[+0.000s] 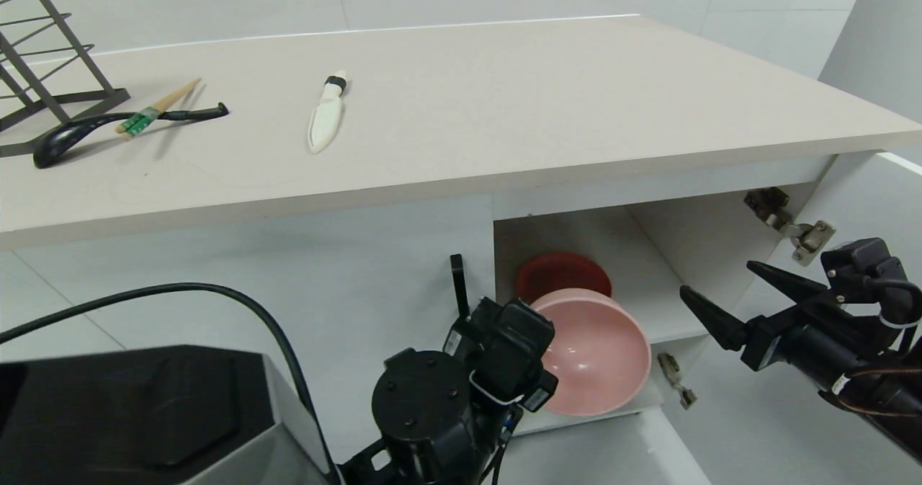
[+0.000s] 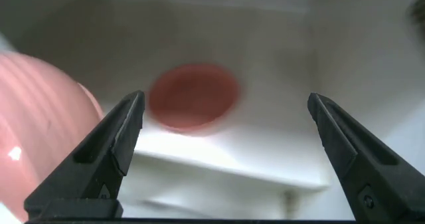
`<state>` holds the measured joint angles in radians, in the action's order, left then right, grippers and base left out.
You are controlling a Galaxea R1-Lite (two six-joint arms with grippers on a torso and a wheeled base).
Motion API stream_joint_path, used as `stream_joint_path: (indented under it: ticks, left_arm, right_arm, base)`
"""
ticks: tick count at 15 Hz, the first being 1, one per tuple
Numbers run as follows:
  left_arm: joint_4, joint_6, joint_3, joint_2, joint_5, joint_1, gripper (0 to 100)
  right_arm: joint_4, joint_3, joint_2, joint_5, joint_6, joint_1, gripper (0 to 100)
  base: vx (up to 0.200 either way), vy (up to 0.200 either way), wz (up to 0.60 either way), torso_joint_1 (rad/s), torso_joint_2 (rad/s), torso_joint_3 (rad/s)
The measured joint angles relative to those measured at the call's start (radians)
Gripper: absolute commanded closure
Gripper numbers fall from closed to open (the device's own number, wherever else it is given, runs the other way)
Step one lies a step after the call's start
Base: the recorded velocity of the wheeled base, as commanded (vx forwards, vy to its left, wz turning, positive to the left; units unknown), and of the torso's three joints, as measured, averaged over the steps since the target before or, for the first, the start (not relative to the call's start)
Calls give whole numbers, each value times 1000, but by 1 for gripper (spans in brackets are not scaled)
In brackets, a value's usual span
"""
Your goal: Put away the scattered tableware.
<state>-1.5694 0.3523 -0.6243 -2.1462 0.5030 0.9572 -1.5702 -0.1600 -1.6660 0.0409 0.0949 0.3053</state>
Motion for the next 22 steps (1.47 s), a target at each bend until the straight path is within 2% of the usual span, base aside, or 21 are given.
stream_joint_path:
  ticks: [1,6,9,12,15,17,19,22]
  left_arm:
    - [0,-7,-35,-26,27,0,100]
    - [0,-17,-184,-115,61,17,100]
    - [-1,-59,-263,-153,64,20,100]
    - [0,-61,-289,-175,81,20,100]
    - [0,-66,-329,-185,173,20,100]
    - [-1,-68,-355,-186,200,21,100]
    - [0,-69,-361,-184,201,31,100]
    - [0,-69,-363,-181,201,54,100]
  right_arm:
    - [1,-8,-3,0,23,-11,0]
    - [0,-16,5,0,28,-7,0]
    - [0,-15,44,0,27,34,0]
    - [0,-14,83,0,29,75,0]
    - [0,11,86,0,28,130,0]
    - [0,30,67,0,33,154,0]
    - [0,33,39,-1,37,141,0]
    - [0,-4,-18,-5,36,71,0]
  base:
    - [0,0,0,0,0,0]
    - [0,0,0,0,0,0]
    - [0,0,0,0,0,0]
    - [0,0,0,0,0,0]
    - [0,0,0,0,0,0]
    - [0,0,0,0,0,0]
    - [0,0,0,0,0,0]
    - [0,0,0,0,0,0]
